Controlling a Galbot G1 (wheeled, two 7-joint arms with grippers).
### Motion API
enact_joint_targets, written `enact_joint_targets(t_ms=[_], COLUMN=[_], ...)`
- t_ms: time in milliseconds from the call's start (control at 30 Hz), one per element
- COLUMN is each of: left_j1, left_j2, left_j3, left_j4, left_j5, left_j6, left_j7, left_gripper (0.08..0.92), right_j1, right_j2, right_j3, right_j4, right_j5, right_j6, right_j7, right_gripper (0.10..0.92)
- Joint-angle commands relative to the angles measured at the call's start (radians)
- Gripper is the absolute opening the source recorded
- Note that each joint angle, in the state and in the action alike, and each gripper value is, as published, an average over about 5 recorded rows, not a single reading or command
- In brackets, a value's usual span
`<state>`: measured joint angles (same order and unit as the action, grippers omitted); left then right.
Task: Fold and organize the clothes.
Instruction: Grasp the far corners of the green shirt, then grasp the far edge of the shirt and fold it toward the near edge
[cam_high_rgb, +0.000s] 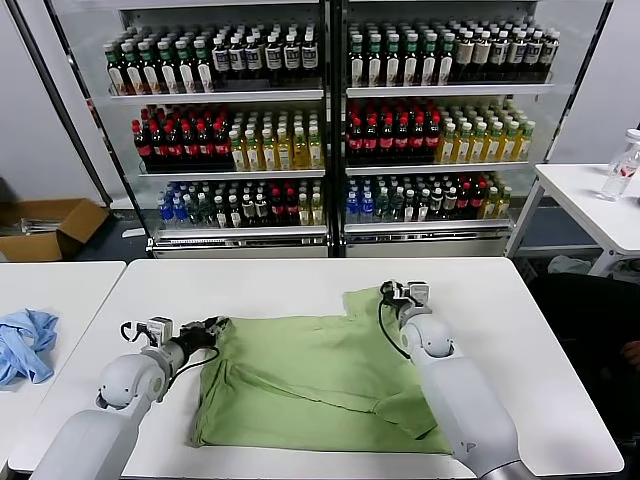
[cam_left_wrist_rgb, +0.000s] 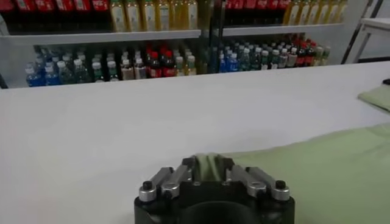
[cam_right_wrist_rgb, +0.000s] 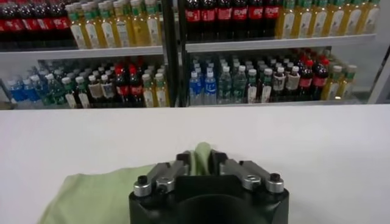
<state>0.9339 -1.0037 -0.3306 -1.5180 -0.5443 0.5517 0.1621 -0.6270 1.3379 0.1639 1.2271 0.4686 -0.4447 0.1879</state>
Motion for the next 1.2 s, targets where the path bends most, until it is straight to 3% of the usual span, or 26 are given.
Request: enact_joint_targets(t_ms=[33,200,400,700,1200], left_j1=[0.014,0.086,0.261,0.376,0.423], left_j2=[-0.004,0.042,0.107,0.110,0.120], left_j3=[-0.009,-0.052,-0.105,-0.158,-0.195], left_j4=[-0.015,-0.135,-0.315,-0.351,-0.356], left_j5=[0.009,-0.050,-0.112,-0.103,-0.062], left_j6=[-0.032,-0.055,-0.092,-0.112,-0.144], left_j7=[0.017,-0.009,-0.027,-0.019,0.027], left_gripper=[0.230,0.105,0.084,0.084,0.084], right_j1=[-0.069,-0.244,-0.564,-0.786,-0.959], right_j2=[-0.057,-0.162,-0.262,-0.275,-0.273], right_j3=[0.006,0.057,0.149,0.264,0.375], right_j4=[0.221,0.593,0.881,0.957,1.054], right_j5=[0.052,0.141,0.126,0.034,0.018], right_j6=[0.029,-0.050,-0.059,-0.024,-0.017], right_j7=[0.011,0.047,0.047,0.035,0.027], right_gripper=[0.187,0.107,0.105,0.105,0.105])
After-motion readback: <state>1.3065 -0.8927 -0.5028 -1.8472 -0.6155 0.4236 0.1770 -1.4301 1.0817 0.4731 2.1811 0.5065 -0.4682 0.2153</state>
